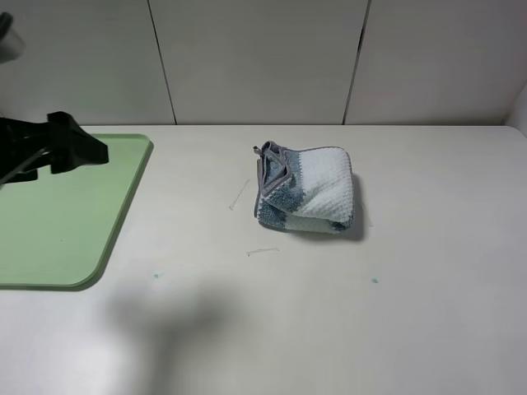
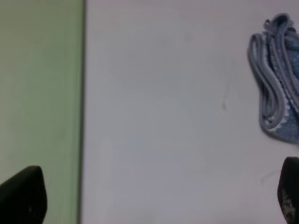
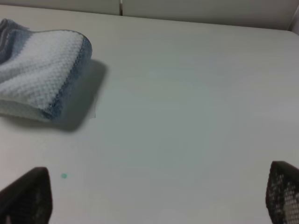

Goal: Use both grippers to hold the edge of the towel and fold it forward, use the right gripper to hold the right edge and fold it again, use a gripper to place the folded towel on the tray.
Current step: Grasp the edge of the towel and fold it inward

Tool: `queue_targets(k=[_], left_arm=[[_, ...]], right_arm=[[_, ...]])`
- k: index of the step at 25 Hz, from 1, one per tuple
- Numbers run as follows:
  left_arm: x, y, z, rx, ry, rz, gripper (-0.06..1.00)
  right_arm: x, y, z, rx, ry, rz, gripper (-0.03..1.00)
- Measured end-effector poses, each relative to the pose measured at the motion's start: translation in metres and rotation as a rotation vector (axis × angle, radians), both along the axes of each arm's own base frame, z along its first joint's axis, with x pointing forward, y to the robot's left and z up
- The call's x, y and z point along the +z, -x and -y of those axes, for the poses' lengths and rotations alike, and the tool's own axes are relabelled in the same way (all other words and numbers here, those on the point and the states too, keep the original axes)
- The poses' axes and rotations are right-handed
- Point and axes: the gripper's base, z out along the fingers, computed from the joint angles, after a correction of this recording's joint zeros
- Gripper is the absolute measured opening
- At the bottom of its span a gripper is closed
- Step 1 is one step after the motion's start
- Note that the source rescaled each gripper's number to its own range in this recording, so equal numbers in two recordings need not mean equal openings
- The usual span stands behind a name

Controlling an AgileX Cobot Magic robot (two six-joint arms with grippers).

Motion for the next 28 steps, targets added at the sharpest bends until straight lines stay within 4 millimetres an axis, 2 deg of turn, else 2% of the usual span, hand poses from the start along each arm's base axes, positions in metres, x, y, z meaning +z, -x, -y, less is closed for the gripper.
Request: queue_targets(k=[14,21,28], left_arm=[[-0.026,-0.084,0.091,-0.056,0.124,-0.047,0.99],[-0.043,-0.112,0.133,-0.053,0.188,-0.118,0.99],[-0.064,-0.125,0.159,-0.052,0.208,-0.244,0.99]], right_arm=[[0.000,0.000,0.000,0.000,0.000,0.000,1.00],[0.000,0.000,0.000,0.000,0.000,0.000,1.00],[0.000,0.000,0.000,0.000,0.000,0.000,1.00]])
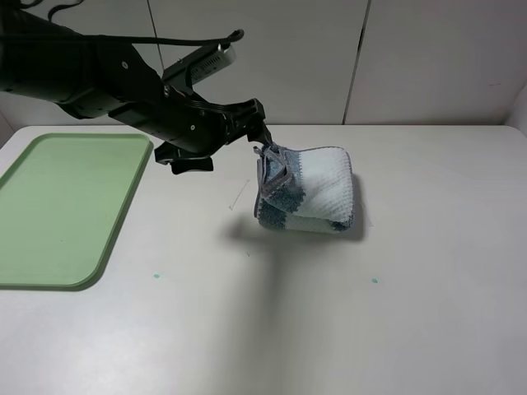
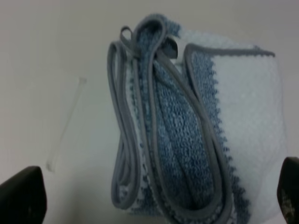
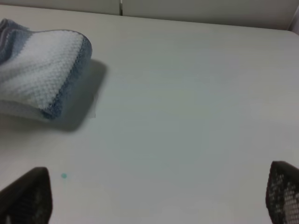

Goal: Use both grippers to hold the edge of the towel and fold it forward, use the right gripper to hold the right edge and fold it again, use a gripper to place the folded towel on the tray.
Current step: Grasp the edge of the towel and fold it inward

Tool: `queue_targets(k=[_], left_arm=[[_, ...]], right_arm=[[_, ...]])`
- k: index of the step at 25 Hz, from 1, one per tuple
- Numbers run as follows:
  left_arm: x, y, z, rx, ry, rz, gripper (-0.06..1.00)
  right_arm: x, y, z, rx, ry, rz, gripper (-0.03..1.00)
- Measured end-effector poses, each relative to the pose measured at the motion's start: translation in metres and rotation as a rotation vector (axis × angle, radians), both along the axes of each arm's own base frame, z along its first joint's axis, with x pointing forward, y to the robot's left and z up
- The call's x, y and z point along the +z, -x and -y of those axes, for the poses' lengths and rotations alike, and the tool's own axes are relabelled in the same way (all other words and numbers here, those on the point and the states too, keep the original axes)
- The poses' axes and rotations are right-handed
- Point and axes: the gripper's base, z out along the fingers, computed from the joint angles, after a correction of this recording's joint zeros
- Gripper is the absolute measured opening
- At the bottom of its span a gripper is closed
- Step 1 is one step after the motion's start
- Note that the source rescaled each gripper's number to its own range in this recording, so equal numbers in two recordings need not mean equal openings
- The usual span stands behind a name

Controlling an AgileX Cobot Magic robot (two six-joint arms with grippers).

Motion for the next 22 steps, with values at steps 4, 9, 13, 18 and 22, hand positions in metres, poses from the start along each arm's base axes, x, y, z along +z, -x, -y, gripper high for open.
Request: queue_targets(k=[4,9,13,18,22], left_arm=[[-0.013,-0.003,0.006,0.009,-0.002,-0.053,0.99],[-0.027,-0.007,0.011,0.006,-0.018,-0.099,0.99],[-0.038,-0.014,0.017,-0.005,-0.028,-0.133,0.99],[-0.051,-0.021,0.032,-0.033,-0.038,-0.164,0.99],[-0.063,-0.027,0.042,-0.051,-0.046,-0.187,0.99]], right_arm=[[0.000,0.000,0.000,0.000,0.000,0.000,1.00],[0.000,0.000,0.000,0.000,0.000,0.000,1.00],[0.000,0.000,0.000,0.000,0.000,0.000,1.00],[0.000,0.000,0.000,0.000,0.000,0.000,1.00],[0.000,0.000,0.000,0.000,0.000,0.000,1.00]])
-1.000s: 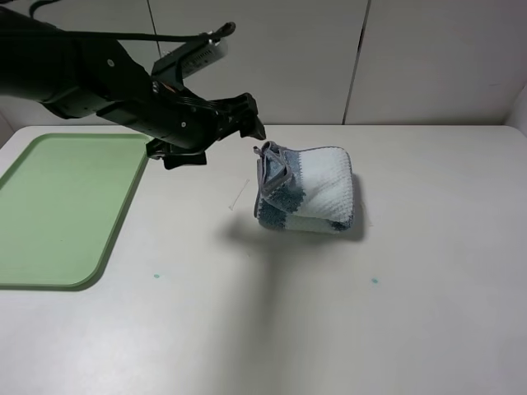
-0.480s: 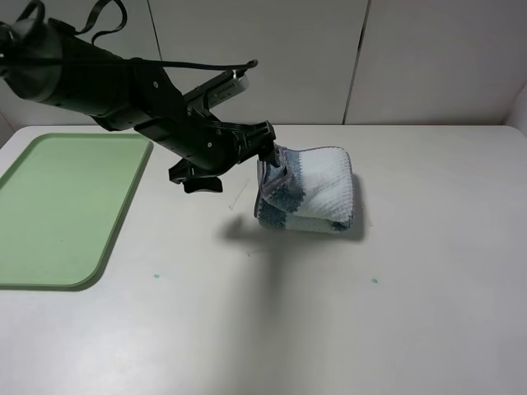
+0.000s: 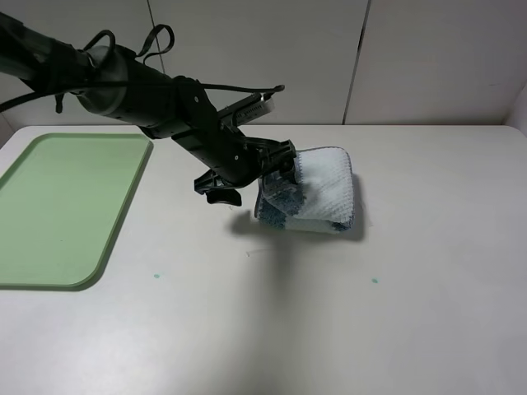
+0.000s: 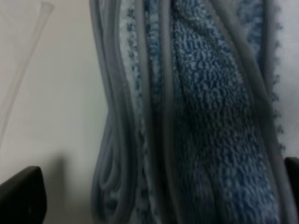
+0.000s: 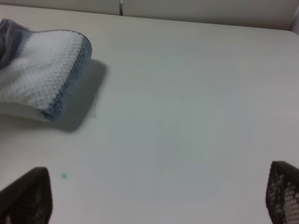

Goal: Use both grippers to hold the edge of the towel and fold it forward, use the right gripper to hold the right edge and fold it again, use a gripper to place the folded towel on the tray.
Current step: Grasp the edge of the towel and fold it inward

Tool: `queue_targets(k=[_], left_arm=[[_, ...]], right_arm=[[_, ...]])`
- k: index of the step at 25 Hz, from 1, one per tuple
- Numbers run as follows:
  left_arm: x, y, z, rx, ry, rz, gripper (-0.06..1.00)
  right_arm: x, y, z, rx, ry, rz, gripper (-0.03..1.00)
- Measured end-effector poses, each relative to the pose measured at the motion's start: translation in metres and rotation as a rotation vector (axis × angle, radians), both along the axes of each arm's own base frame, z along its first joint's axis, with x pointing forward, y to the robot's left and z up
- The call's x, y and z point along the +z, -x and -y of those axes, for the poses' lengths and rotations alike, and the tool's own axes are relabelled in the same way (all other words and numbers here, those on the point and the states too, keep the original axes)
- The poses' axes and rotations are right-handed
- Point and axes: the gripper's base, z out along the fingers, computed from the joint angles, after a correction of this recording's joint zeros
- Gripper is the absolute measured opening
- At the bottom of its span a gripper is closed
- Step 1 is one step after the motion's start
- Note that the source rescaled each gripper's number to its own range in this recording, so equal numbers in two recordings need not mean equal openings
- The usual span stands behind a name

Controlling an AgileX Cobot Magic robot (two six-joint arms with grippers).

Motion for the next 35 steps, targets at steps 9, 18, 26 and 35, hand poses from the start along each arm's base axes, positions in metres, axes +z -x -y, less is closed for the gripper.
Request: queue_targets(k=[9,18,26,35], left_arm=[[-0.021,-0.005,0.013,-0.020,-0.013,-0.021,0.99],[-0.025,-0.008,0.014,-0.094,-0.044,0.042,0.96],[-0.025,-0.008,0.014,-0.096,-0.045,0.043,0.91],[-0.029,-0.008,0.014,-0.093,-0.049,0.041,0.49]], right_arm=[[0.000,0.000,0.000,0.000,0.000,0.000,1.00],[0.000,0.000,0.000,0.000,0.000,0.000,1.00],[0.000,0.000,0.000,0.000,0.000,0.000,1.00],[0.000,0.000,0.000,0.000,0.000,0.000,1.00]])
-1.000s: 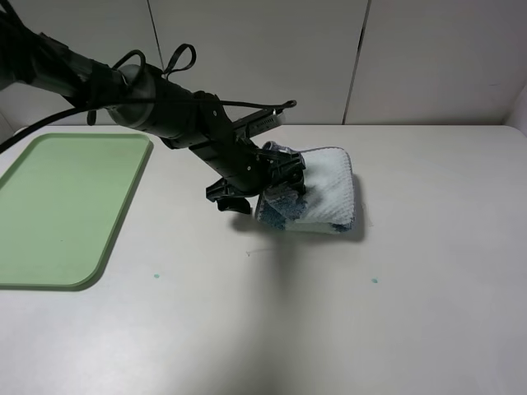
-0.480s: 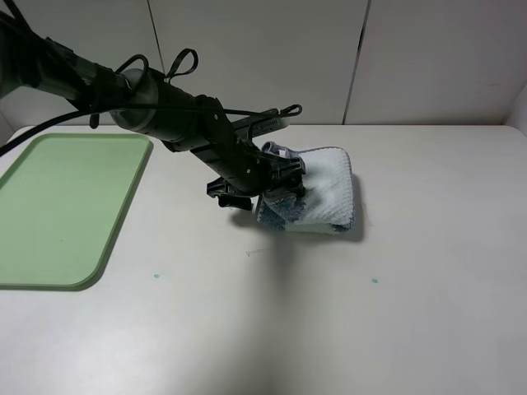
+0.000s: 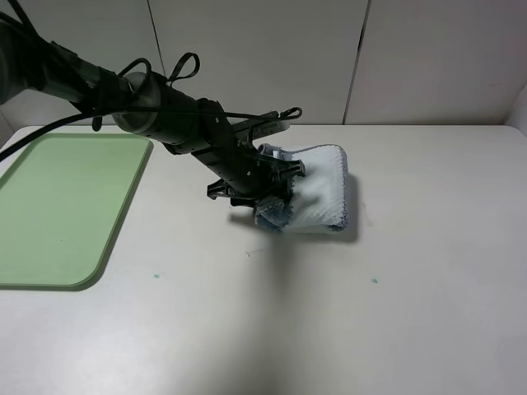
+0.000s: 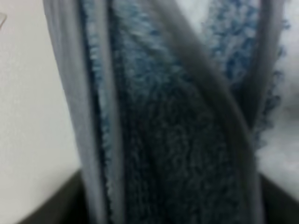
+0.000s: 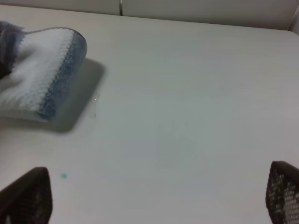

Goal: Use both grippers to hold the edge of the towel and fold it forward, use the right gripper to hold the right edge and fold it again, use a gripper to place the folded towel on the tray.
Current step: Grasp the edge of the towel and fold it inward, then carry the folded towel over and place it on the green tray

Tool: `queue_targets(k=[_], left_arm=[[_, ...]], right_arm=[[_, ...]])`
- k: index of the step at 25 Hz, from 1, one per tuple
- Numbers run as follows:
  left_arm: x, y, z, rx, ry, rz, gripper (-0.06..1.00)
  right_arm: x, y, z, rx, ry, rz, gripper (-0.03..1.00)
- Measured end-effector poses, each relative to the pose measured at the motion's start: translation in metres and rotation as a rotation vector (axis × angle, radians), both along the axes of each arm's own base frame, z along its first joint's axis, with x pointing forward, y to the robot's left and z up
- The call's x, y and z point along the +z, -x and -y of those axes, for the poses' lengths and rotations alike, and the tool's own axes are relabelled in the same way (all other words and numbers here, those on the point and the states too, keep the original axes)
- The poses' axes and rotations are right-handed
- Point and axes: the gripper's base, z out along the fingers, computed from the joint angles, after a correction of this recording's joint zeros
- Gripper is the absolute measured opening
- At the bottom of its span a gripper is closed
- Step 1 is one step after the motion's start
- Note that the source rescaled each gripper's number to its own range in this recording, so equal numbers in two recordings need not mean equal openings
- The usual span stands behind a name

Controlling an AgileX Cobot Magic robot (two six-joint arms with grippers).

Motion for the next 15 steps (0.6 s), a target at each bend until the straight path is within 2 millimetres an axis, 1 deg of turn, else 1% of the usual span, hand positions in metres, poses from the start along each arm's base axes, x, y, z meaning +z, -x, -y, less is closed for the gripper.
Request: queue_targets(k=[4,5,15], left_arm=[[0.0012,-0.0013,0.0006,0.002,0.004,0.009,0.20],[0.0014,-0.0015,0.0007,0.002,0.004,0.010,0.14],[0.0019,-0.0019,0.0010,0.003,0.006,0.012,0.13]], right_arm=[[0.0000,0.0000,0.0000,0.000,0.000,0.000,1.00],[0.0000,0.0000,0.0000,0.000,0.000,0.000,1.00],[0.0000,0.0000,0.0000,0.000,0.000,0.000,1.00]])
